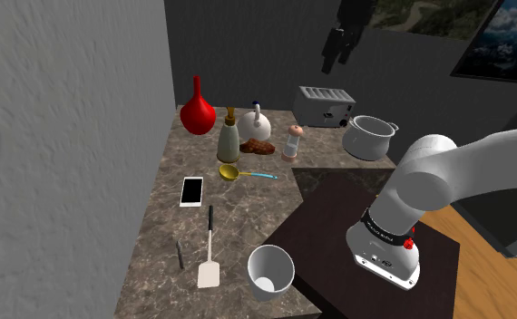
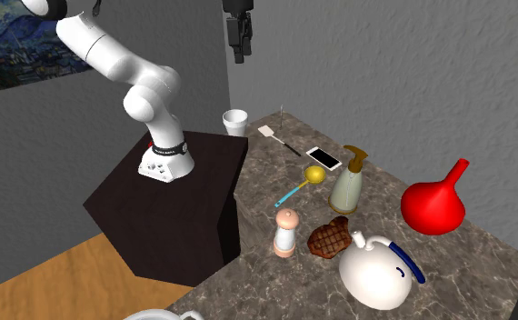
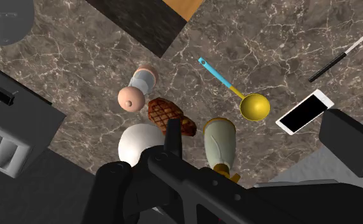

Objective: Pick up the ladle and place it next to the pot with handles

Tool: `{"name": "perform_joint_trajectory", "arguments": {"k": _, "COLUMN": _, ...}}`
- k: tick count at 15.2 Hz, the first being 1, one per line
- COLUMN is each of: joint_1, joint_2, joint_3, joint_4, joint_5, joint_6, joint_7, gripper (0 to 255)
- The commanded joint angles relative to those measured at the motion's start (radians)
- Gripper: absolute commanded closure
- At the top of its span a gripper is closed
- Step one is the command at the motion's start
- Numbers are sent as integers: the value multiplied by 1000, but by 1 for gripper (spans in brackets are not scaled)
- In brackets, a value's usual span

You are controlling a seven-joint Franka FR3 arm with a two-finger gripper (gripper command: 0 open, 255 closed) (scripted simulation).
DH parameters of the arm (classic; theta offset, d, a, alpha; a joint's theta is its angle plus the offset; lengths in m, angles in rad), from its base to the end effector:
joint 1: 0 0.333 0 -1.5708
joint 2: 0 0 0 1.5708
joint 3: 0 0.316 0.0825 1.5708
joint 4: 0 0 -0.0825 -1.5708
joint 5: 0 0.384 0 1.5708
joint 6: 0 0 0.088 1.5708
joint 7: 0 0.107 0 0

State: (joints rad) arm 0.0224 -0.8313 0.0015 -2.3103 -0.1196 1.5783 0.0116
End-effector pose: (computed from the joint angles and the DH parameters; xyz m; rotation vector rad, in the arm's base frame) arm 0.2953 -0.0054 0.6273 3.0189 0.0103 0.1532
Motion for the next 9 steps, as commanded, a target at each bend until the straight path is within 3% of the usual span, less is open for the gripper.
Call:
{"name": "perform_joint_trajectory", "arguments": {"k": 1, "joint_1": 0, "joint_2": 0, "joint_3": 0, "joint_4": 0, "joint_5": 0, "joint_6": 0, "joint_7": 0, "gripper": 0}}
{"name": "perform_joint_trajectory", "arguments": {"k": 9, "joint_1": 45, "joint_2": 81, "joint_3": -53, "joint_4": -203, "joint_5": -35, "joint_6": 300, "joint_7": -116, "gripper": 0}}
